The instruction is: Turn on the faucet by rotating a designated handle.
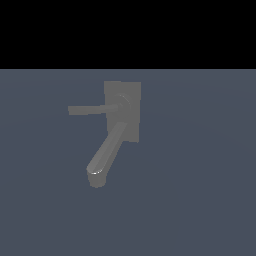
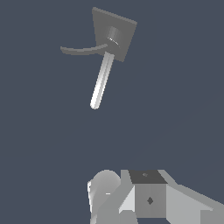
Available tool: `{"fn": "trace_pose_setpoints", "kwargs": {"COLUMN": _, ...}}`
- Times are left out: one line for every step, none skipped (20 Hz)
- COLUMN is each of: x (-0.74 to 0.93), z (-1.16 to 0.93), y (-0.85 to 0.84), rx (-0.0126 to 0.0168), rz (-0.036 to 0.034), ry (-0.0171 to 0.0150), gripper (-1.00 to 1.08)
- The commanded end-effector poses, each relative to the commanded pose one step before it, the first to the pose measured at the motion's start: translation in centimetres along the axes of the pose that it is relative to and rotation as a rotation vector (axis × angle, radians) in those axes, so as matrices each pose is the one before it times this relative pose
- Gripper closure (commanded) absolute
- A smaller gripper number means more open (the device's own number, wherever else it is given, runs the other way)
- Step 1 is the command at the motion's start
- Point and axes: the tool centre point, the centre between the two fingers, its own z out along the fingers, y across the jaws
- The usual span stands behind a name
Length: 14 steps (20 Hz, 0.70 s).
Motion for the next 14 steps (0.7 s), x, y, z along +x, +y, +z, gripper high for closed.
{"fn": "trace_pose_setpoints", "kwargs": {"x": 0.000, "z": 0.000, "y": 0.001, "rx": 0.00000, "rz": 0.00000, "ry": 0.00000, "gripper": 1.08}}
{"fn": "trace_pose_setpoints", "kwargs": {"x": 0.013, "z": -0.015, "y": 0.006, "rx": -0.00110, "rz": -0.00008, "ry": 0.00045, "gripper": 1.08}}
{"fn": "trace_pose_setpoints", "kwargs": {"x": 0.042, "z": -0.041, "y": 0.029, "rx": -0.00313, "rz": -0.00018, "ry": 0.00128, "gripper": 1.08}}
{"fn": "trace_pose_setpoints", "kwargs": {"x": 0.063, "z": -0.068, "y": 0.043, "rx": -0.00531, "rz": -0.00021, "ry": 0.00216, "gripper": 1.08}}
{"fn": "trace_pose_setpoints", "kwargs": {"x": 0.080, "z": -0.091, "y": 0.059, "rx": -0.00744, "rz": -0.00013, "ry": 0.00300, "gripper": 1.08}}
{"fn": "trace_pose_setpoints", "kwargs": {"x": 0.088, "z": -0.110, "y": 0.072, "rx": -0.00957, "rz": 0.00010, "ry": 0.00383, "gripper": 1.08}}
{"fn": "trace_pose_setpoints", "kwargs": {"x": 0.090, "z": -0.124, "y": 0.084, "rx": -0.01162, "rz": 0.00047, "ry": 0.00459, "gripper": 1.08}}
{"fn": "trace_pose_setpoints", "kwargs": {"x": 0.085, "z": -0.135, "y": 0.093, "rx": -0.01366, "rz": 0.00095, "ry": 0.00533, "gripper": 1.08}}
{"fn": "trace_pose_setpoints", "kwargs": {"x": 0.077, "z": -0.146, "y": 0.101, "rx": -0.01571, "rz": 0.00148, "ry": 0.00606, "gripper": 1.08}}
{"fn": "trace_pose_setpoints", "kwargs": {"x": 0.072, "z": -0.158, "y": 0.110, "rx": -0.01776, "rz": 0.00195, "ry": 0.00678, "gripper": 1.08}}
{"fn": "trace_pose_setpoints", "kwargs": {"x": 0.078, "z": -0.175, "y": 0.122, "rx": -0.01984, "rz": 0.00220, "ry": 0.00751, "gripper": 1.08}}
{"fn": "trace_pose_setpoints", "kwargs": {"x": 0.096, "z": -0.200, "y": 0.136, "rx": -0.02195, "rz": 0.00218, "ry": 0.00827, "gripper": 1.08}}
{"fn": "trace_pose_setpoints", "kwargs": {"x": 0.113, "z": -0.224, "y": 0.149, "rx": -0.02412, "rz": 0.00218, "ry": 0.00902, "gripper": 1.08}}
{"fn": "trace_pose_setpoints", "kwargs": {"x": 0.124, "z": -0.245, "y": 0.162, "rx": -0.02628, "rz": 0.00228, "ry": 0.00973, "gripper": 1.08}}
